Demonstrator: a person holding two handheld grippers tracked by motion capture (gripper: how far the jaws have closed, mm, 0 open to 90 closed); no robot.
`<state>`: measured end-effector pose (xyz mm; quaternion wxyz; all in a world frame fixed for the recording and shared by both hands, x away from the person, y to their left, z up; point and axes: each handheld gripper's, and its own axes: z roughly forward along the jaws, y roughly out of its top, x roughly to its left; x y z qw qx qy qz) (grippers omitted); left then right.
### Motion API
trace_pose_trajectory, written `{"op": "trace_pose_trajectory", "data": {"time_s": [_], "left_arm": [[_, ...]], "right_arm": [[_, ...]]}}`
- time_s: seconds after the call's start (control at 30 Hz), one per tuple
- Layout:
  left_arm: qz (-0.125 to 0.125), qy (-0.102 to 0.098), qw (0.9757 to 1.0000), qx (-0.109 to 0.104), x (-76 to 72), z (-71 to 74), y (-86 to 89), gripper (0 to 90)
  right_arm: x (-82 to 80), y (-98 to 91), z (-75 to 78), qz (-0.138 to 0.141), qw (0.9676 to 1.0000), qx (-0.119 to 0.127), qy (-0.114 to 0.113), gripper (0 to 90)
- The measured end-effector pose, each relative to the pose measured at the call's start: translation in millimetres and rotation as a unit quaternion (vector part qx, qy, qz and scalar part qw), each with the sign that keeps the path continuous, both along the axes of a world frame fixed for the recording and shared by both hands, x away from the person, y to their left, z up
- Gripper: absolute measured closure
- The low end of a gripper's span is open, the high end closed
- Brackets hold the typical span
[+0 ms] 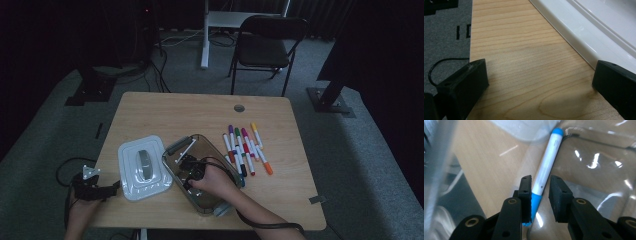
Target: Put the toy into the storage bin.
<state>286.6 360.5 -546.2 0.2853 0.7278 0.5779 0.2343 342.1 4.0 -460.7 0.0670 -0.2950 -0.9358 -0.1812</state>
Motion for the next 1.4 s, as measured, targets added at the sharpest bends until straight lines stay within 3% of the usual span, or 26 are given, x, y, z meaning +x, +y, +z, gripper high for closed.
{"op": "trace_pose_trajectory", "data": {"time_s": [0.37, 0.4, 0.73, 0.77, 1.0, 1.07, 1.23, 1.33, 1.4], "left_arm": [[0.0, 0.0, 1.0, 0.0, 0.0, 0.0, 0.0, 0.7], [0.0, 0.0, 1.0, 0.0, 0.0, 0.0, 0.0, 0.7], [0.0, 0.0, 1.0, 0.0, 0.0, 0.0, 0.0, 0.7], [0.0, 0.0, 1.0, 0.0, 0.0, 0.0, 0.0, 0.7], [0.0, 0.001, 1.0, 0.0, 0.0, 0.1, 0.0, 0.7], [0.0, 0.001, 1.0, 0.0, 0.0, 0.1, 0.0, 0.7], [0.0, 0.001, 1.0, 0.0, 0.0, 0.1, 0.0, 0.7], [0.0, 0.001, 1.0, 0.0, 0.0, 0.1, 0.0, 0.7], [0.0, 0.001, 1.0, 0.0, 0.0, 0.1, 0.0, 0.7]], "right_arm": [[-3.2, -24.1, 27.0, -0.024, 0.9977, 0.054, -0.033, 67.1], [-4.9, -31.1, 33.0, -0.029, 0.9964, 0.066, -0.045, 66.0], [-7.7, -51.8, 47.5, -0.04, 0.9917, 0.101, -0.068, 62.8], [-8.6, -58.5, 51.7, -0.043, 0.9896, 0.111, -0.081, 60.9], [-7.1, -80.4, 62.4, -0.062, 0.9808, 0.149, -0.11, 54.7], [-6.2, -86.4, 64.4, -0.074, 0.977, 0.159, -0.121, 52.5], [-1.3, -102.6, 68.0, -0.093, 0.9705, 0.162, -0.152, 47.5], [1.9, -112.1, 68.9, -0.099, 0.9685, 0.161, -0.162, 45.4], [3.9, -118.4, 69.0, -0.109, 0.9648, 0.169, -0.169, 45.5]]}}
